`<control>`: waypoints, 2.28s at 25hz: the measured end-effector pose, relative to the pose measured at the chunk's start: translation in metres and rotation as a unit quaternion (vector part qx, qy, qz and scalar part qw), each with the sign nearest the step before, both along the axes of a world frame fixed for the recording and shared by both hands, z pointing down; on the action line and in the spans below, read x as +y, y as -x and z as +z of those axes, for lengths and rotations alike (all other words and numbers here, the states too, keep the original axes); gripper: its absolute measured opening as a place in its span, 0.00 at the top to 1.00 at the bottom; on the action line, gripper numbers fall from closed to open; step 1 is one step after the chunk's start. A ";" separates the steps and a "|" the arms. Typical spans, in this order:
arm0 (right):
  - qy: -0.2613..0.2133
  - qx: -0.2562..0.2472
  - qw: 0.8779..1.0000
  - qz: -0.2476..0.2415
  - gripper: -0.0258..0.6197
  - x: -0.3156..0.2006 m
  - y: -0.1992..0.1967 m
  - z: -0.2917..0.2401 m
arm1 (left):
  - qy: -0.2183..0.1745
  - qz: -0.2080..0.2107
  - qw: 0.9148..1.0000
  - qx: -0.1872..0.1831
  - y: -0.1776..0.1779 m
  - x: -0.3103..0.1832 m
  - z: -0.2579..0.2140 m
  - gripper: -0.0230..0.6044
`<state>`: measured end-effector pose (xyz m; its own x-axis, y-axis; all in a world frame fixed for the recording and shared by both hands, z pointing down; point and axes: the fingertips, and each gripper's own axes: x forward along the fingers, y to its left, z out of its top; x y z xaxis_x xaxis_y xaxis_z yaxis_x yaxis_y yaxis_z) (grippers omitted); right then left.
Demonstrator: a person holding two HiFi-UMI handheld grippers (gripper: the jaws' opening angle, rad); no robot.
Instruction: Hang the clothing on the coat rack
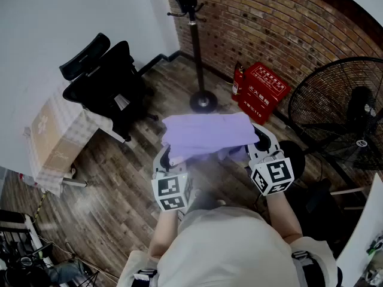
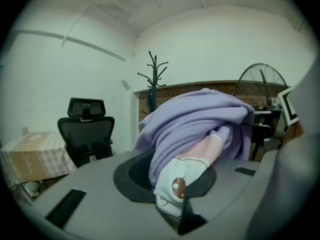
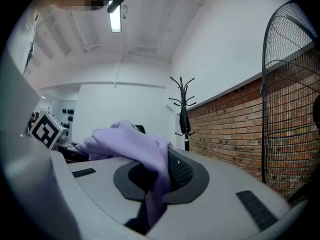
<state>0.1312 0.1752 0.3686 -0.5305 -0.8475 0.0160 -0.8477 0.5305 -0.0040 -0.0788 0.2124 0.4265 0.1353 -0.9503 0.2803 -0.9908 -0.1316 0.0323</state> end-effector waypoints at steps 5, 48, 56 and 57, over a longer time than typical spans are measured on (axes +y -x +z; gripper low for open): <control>0.005 -0.011 1.000 0.008 0.92 0.018 -0.011 0.001 | 0.000 0.011 1.000 0.006 -0.014 0.020 -0.001 0.84; 0.000 -0.018 1.000 -0.022 0.92 -0.089 0.012 0.003 | -0.023 -0.012 1.000 0.013 0.007 -0.081 -0.004 0.84; 0.000 -0.011 1.000 -0.009 0.92 -0.159 0.035 -0.006 | -0.028 0.002 1.000 0.013 0.030 -0.158 -0.012 0.84; 0.000 -0.011 1.000 -0.006 0.92 -0.168 0.039 -0.007 | -0.029 0.005 0.999 0.013 0.034 -0.167 -0.014 0.84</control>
<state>0.0925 0.0077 0.3620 -0.5417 -0.8406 0.0041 -0.8404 0.5415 -0.0224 -0.1124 0.0457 0.4129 0.1510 -0.9634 0.2216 -0.9884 -0.1432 0.0508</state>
